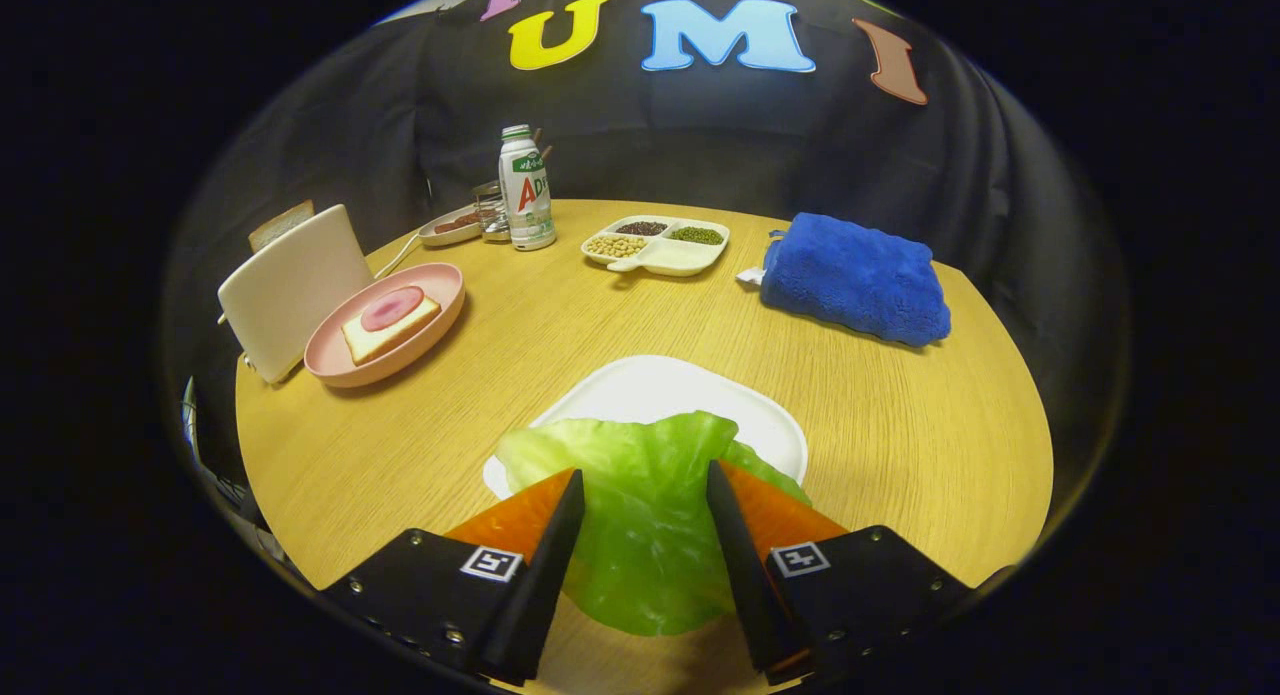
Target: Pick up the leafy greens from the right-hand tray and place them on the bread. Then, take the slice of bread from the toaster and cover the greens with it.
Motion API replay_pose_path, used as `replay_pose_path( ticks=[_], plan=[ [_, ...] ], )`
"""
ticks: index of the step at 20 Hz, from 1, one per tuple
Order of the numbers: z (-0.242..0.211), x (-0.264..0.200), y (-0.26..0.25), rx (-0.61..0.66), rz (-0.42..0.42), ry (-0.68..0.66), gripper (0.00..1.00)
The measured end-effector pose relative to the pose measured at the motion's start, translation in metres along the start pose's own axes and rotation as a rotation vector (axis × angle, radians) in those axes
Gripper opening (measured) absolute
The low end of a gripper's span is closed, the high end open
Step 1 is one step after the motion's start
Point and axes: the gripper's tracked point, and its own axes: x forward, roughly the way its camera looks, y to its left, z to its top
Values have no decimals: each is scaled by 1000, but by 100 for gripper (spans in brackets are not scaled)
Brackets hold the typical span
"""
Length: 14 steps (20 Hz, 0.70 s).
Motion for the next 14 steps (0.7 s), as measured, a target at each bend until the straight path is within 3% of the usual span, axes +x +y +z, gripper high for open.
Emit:
replay_pose_path(
  ticks=[2,4,8,9,14],
  plan=[
    [1,0,-1,28,0,3,75],
    [1,3,1,79,-7,-12,12],
    [8,0,-1,121,-27,-19,11],
    [7,4,1,133,-21,-27,1],
    [19,-4,11,166,0,-80,1]
  ],
)
